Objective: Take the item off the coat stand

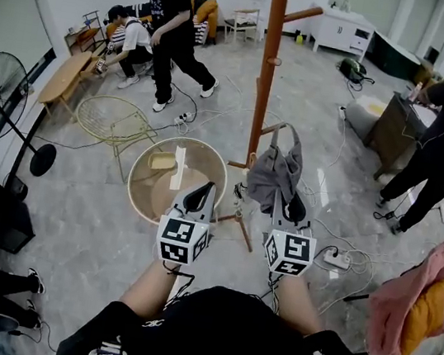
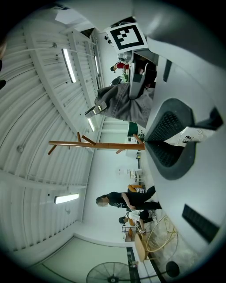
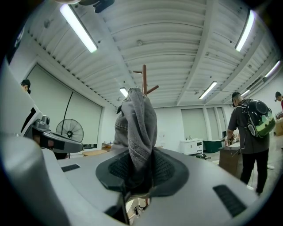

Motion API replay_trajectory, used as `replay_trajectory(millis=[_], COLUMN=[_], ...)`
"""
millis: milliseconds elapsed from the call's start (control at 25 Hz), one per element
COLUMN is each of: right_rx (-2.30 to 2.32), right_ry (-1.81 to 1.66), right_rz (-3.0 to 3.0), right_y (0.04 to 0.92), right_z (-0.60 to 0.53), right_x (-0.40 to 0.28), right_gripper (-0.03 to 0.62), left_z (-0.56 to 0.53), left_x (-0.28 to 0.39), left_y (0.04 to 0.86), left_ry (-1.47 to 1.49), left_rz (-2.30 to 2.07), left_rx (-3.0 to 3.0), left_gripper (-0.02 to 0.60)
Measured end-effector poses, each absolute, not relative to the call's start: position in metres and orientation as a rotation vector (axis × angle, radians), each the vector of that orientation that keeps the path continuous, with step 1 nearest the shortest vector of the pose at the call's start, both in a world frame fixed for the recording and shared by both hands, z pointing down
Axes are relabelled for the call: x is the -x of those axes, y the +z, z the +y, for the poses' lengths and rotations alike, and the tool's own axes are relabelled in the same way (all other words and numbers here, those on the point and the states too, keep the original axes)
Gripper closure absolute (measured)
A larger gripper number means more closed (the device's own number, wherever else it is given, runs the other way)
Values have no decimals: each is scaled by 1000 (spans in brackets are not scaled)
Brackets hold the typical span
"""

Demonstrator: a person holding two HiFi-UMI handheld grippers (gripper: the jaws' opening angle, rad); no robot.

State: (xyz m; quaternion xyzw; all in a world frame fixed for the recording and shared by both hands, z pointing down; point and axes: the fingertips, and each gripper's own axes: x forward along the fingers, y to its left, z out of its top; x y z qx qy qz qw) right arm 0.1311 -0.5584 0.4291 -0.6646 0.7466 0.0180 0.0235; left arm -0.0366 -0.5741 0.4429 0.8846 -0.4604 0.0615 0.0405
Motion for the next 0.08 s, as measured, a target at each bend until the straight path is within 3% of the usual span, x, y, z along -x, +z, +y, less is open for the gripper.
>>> replay_trajectory(millis=[80], right_rx=[2054], right_ry=[57], right_rz=[2311], right_y=[427], right_z=[-560], right_x=[-132], right_gripper=[488], left_z=[-575], left_x=[36], left_y=[439], left_ry=[181], left_rz=[-1414], left_rx=[-2712], left_gripper=[566])
